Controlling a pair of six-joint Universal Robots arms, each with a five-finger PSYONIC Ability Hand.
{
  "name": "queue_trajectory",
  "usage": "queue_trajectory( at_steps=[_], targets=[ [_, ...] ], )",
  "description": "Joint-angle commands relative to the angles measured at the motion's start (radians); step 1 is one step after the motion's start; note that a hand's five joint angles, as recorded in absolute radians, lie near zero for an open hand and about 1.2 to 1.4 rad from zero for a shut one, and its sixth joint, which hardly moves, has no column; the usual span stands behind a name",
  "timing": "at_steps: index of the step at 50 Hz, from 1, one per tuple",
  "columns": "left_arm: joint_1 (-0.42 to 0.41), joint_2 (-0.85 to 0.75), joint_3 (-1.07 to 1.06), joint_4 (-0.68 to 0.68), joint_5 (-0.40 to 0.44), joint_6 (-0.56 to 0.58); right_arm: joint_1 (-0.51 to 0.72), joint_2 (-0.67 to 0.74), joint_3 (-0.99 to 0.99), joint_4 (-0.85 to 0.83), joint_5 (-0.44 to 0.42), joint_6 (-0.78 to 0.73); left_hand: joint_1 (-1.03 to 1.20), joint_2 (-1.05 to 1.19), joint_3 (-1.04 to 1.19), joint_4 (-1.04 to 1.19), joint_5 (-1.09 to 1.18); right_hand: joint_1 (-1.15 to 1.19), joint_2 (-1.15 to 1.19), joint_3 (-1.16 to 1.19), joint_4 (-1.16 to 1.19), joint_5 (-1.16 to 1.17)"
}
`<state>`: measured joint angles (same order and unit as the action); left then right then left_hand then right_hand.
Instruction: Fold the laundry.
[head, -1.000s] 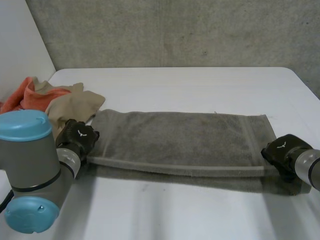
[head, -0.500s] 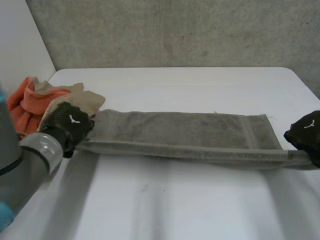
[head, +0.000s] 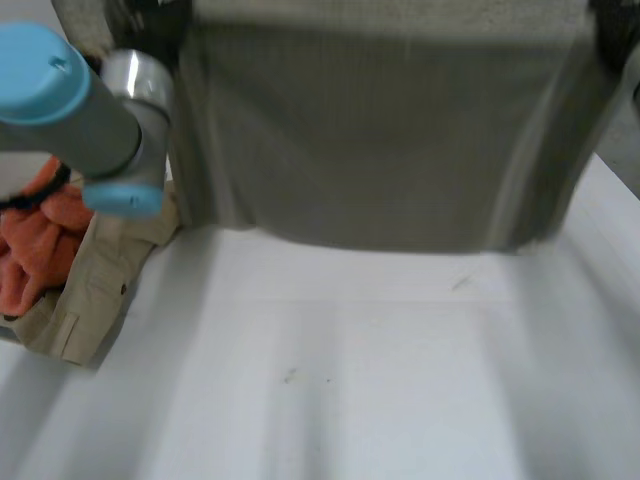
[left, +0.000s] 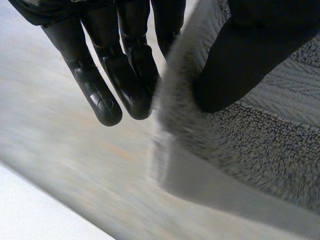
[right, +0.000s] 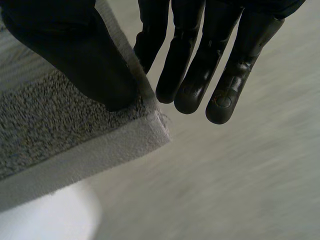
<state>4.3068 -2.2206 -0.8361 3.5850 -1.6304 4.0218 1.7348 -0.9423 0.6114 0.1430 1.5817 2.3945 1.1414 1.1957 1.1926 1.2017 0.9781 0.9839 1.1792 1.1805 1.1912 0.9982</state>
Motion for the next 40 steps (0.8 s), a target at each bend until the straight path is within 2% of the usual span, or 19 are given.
queue_trajectory(
  at_steps=[1, 4, 9, 14, 20, 28, 32, 33, 36, 40],
  targets=[
    [-0.015, 0.050, 0.043, 0.063, 0.001, -0.161, 0.008, -0.088, -0.009, -0.203, -0.006, 0.109, 0.255, 0.201, 0.204, 0.195, 0.244, 0.412, 0.217, 0.216, 0.205, 0.224],
    [-0.004, 0.065, -0.050, 0.006, 0.004, -0.202, 0.017, -0.096, 0.077, -0.187, -0.026, 0.112, 0.255, 0.201, 0.204, 0.195, 0.244, 0.412, 0.217, 0.216, 0.205, 0.224],
    [-0.009, 0.062, -0.210, 0.003, 0.006, -0.216, 0.038, -0.104, 0.243, -0.195, -0.068, 0.106, 0.255, 0.201, 0.204, 0.195, 0.244, 0.412, 0.217, 0.216, 0.205, 0.224],
    [-0.006, 0.033, -0.340, 0.005, 0.012, -0.218, 0.040, -0.046, 0.385, -0.192, -0.097, 0.088, 0.255, 0.201, 0.204, 0.195, 0.244, 0.412, 0.217, 0.216, 0.205, 0.224],
    [-0.016, -0.077, -0.439, -0.002, 0.014, -0.215, 0.038, 0.052, 0.471, -0.152, -0.089, 0.042, 0.255, 0.201, 0.204, 0.195, 0.244, 0.412, 0.217, 0.216, 0.205, 0.224],
    [-0.021, -0.071, -0.547, -0.012, 0.014, -0.204, 0.035, 0.077, 0.551, 0.001, -0.086, 0.032, 0.255, 0.201, 0.204, 0.195, 0.244, 0.412, 0.217, 0.216, 0.205, 0.224],
    [-0.027, 0.021, -0.633, -0.067, 0.007, -0.198, 0.012, 0.024, 0.625, 0.090, -0.101, 0.023, 0.255, 0.201, 0.204, 0.195, 0.244, 0.412, 0.217, 0.216, 0.205, 0.224],
    [-0.027, 0.054, -0.656, -0.092, 0.007, -0.193, -0.013, -0.025, 0.669, 0.133, -0.104, 0.015, 0.255, 0.201, 0.204, 0.195, 0.244, 0.412, 0.217, 0.216, 0.205, 0.224],
    [-0.021, 0.180, -0.762, -0.211, 0.009, -0.153, -0.060, -0.128, 0.747, 0.217, -0.115, -0.018, 0.255, 0.201, 0.204, 0.195, 0.244, 0.412, 0.217, 0.216, 0.205, 0.224],
    [-0.019, 0.329, -0.903, -0.411, 0.007, -0.074, -0.133, -0.266, 0.870, 0.374, -0.146, -0.170, 0.255, 0.201, 0.204, 0.195, 0.244, 0.412, 0.217, 0.216, 0.205, 0.224]
  ],
)
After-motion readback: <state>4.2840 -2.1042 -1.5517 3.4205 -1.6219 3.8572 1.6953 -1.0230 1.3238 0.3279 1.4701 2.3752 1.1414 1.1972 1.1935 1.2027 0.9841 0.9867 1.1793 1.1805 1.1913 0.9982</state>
